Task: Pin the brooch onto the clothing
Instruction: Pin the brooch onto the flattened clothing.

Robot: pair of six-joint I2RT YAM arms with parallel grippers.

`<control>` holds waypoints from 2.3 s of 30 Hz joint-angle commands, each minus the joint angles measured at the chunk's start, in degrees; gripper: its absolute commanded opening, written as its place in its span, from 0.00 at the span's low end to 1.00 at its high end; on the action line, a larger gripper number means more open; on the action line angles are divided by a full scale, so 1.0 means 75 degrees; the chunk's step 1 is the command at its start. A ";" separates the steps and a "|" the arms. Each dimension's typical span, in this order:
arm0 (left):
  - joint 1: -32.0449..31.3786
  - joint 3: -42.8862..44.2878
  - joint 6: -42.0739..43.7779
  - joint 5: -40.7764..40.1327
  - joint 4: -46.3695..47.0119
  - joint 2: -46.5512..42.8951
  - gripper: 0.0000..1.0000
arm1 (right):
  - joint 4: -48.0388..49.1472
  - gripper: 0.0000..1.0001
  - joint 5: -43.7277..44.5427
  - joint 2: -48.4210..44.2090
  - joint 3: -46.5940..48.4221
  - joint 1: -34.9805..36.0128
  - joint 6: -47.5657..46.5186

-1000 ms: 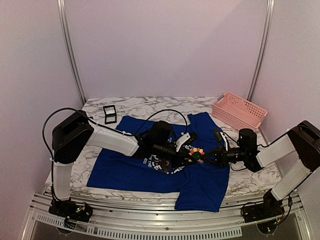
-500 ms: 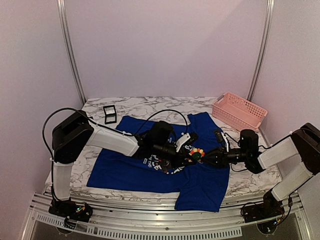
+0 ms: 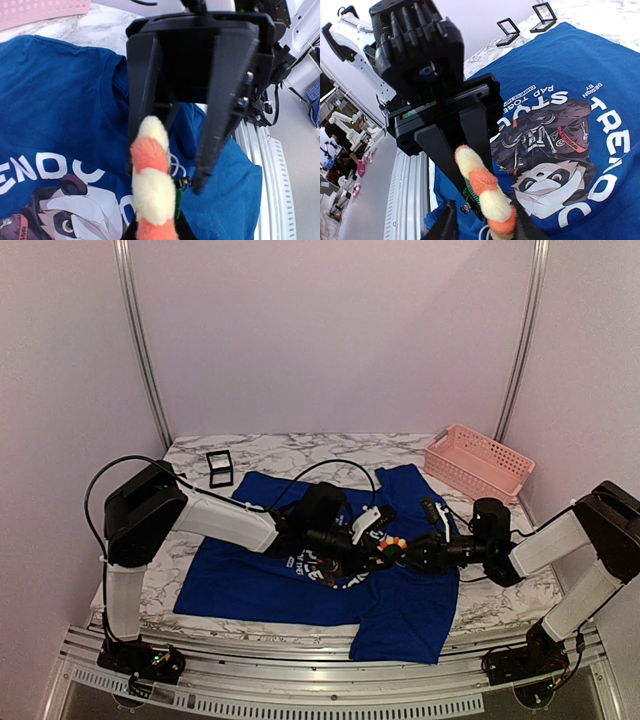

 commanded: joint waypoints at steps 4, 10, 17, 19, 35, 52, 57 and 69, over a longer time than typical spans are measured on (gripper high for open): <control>-0.0017 0.0136 0.0079 0.0047 -0.0060 -0.0178 0.00 | 0.0114 0.13 -0.0058 0.0074 0.0059 0.0088 -0.0079; -0.0004 0.0111 0.0004 0.0213 0.0053 -0.0169 0.00 | -0.0038 0.09 -0.0130 -0.0064 0.0029 0.0087 -0.0231; 0.0047 0.0068 -0.0167 0.0224 0.0098 -0.0145 0.00 | -0.0129 0.19 -0.0444 -0.0119 -0.0074 -0.0030 -0.0209; 0.0055 0.0064 -0.0160 0.0254 0.0105 -0.0153 0.00 | -0.0143 0.20 -0.0522 -0.0106 -0.0078 -0.0078 -0.0195; 0.0044 0.0035 -0.0164 0.0340 0.0175 -0.0134 0.02 | 0.0390 0.19 -0.0792 -0.0064 -0.0215 -0.0177 -0.0076; 0.0053 0.0041 -0.0178 0.0440 0.0259 -0.0129 0.08 | 0.0448 0.05 -0.0859 -0.0035 -0.0227 -0.0224 -0.0054; 0.0055 0.0053 -0.0107 0.0405 0.0153 -0.0171 0.15 | 0.0337 0.01 -0.0857 -0.0003 -0.0204 -0.0224 -0.0078; 0.0157 0.0028 -0.0177 0.0369 0.0039 -0.0268 0.30 | 0.0336 0.00 -0.0882 0.0151 -0.0186 -0.0293 -0.0081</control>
